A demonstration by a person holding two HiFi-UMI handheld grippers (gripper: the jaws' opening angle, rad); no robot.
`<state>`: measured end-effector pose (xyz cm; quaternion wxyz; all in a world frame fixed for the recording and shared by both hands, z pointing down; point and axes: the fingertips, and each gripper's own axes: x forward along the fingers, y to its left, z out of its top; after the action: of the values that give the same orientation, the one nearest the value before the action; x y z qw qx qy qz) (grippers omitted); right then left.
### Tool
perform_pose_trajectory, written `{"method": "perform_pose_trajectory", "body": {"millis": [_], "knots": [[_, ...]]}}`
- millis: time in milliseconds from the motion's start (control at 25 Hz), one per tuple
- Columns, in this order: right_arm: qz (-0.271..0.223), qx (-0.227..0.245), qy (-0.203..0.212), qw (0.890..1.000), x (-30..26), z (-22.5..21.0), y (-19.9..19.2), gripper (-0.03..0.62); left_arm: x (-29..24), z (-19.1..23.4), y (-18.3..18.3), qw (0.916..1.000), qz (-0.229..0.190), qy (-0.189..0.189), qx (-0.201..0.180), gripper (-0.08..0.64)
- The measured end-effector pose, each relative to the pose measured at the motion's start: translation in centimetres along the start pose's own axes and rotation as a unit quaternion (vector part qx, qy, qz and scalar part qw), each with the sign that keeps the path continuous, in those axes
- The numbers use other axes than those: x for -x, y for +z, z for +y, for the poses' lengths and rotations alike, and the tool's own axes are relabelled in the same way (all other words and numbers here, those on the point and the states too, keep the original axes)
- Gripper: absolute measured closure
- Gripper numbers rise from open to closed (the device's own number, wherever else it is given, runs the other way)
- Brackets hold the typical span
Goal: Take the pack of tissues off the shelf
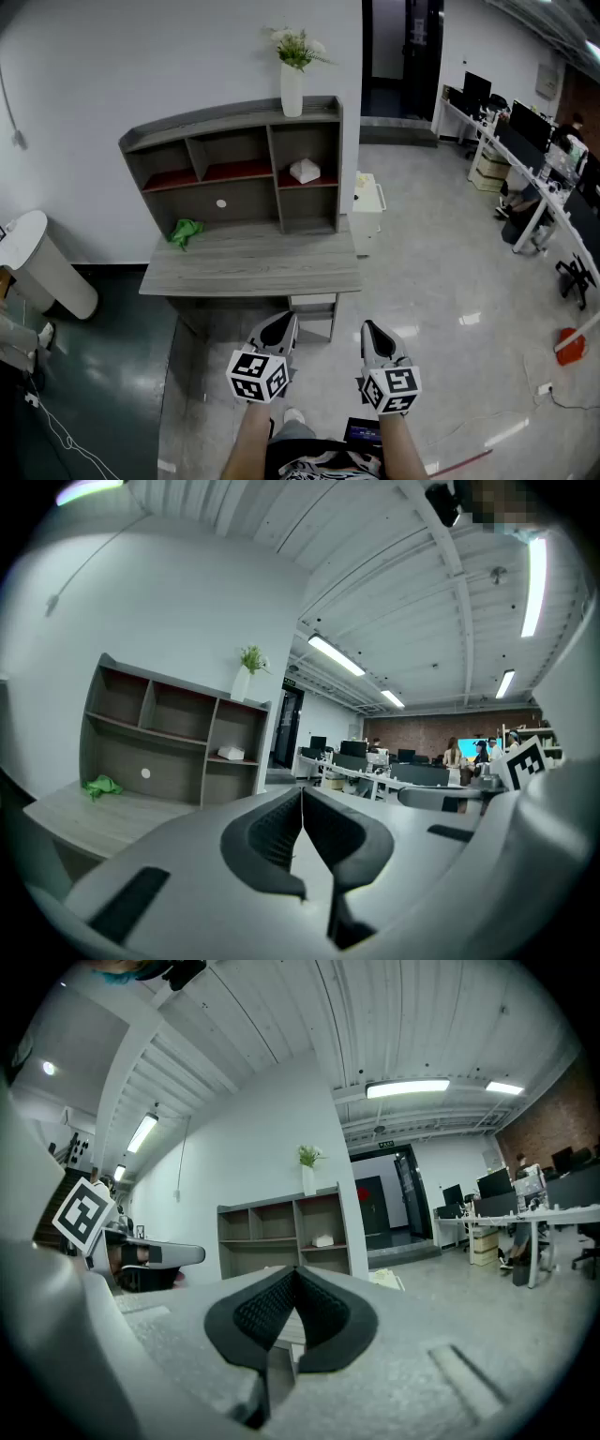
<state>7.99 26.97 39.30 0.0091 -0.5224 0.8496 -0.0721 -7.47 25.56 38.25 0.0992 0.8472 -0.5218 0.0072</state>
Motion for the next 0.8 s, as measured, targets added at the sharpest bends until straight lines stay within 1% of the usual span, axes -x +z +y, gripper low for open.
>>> {"method": "perform_pose_trajectory", "body": {"millis": [120, 280, 520, 560, 720, 800], "knots": [[0.004, -0.001, 0.000, 1.000, 0.3, 0.0, 0.0, 0.588, 0.2, -0.4, -0.1, 0.9998, 0.009, 0.003, -0.017, 0.551], [0.005, 0.003, 0.000, 1.000, 0.7, 0.0, 0.0, 0.588, 0.4, -0.7, 0.3, 1.0000, -0.001, -0.006, 0.002, 0.551], [-0.002, -0.006, -0.009, 1.000, 1.3, -1.2, 0.3, 0.588, 0.6, -0.9, 0.5, 0.9997, -0.009, -0.001, 0.022, 0.551], [-0.003, -0.004, -0.005, 1.000, 1.4, -1.1, 0.4, 0.588, 0.7, -0.9, 0.6, 0.9995, -0.010, 0.001, 0.028, 0.551], [-0.021, -0.006, 0.035, 0.999, 1.9, -0.5, 1.2, 0.588, 0.9, -0.9, 0.6, 0.9985, -0.017, 0.000, 0.051, 0.551], [-0.020, -0.004, 0.042, 0.999, 1.5, -0.4, 1.3, 0.588, 0.5, -0.4, 0.3, 0.9986, -0.015, 0.010, 0.050, 0.551]]}}
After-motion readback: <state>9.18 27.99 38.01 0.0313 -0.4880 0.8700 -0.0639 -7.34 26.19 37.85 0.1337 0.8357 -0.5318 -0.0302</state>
